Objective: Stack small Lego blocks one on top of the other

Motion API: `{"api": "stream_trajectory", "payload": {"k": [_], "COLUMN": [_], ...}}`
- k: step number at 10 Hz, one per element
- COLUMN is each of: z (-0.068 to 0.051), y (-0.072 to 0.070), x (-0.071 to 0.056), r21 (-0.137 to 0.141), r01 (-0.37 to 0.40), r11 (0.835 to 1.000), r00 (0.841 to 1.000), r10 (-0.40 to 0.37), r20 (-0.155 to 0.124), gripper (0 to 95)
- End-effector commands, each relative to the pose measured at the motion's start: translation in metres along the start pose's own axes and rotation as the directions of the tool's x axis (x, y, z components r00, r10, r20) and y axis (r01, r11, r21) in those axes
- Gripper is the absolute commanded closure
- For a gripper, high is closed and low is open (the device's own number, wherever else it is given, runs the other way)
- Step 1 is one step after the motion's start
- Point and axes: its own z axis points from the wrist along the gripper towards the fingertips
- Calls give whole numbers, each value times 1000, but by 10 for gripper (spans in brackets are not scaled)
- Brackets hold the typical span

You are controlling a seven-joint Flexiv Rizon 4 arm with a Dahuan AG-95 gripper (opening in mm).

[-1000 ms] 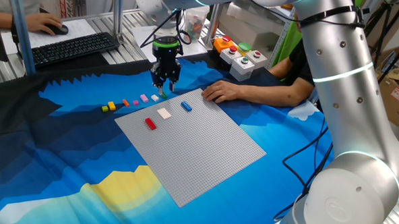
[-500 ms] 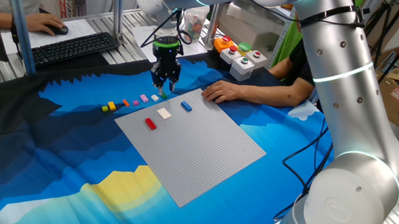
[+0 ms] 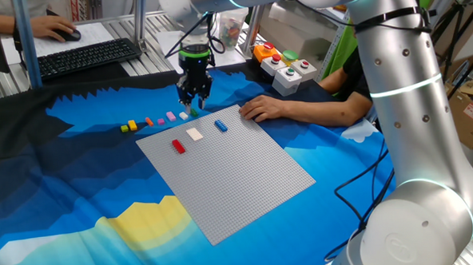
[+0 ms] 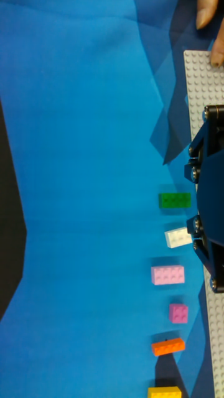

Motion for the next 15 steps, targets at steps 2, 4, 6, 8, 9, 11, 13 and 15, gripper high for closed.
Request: {"api": "stream_trajectory", "payload": {"k": [2,4,6,8,9,11,13,15], "z": [3,7,10,11,12,11,0,-10], "y": [-6,-7,-7,-8,-8,-8,-11,-11], "x": [0,-2,-3,-3,-3,-3,1,11], "r21": [-1,-2,-3,-7,-8,-9,-25,-30], "r01": [13,13,14,18,19,22,27,25], "r11": [1000,1000,1000,1000,1000,1000,999,999], "r00": [1000,1000,1000,1000,1000,1000,1000,999], "r10": [-13,-13,-14,-18,-19,-22,-27,-26], "r20": [6,13,17,18,19,19,-1,-28], "gripper": [570,570,760,950,950,950,950,950]}}
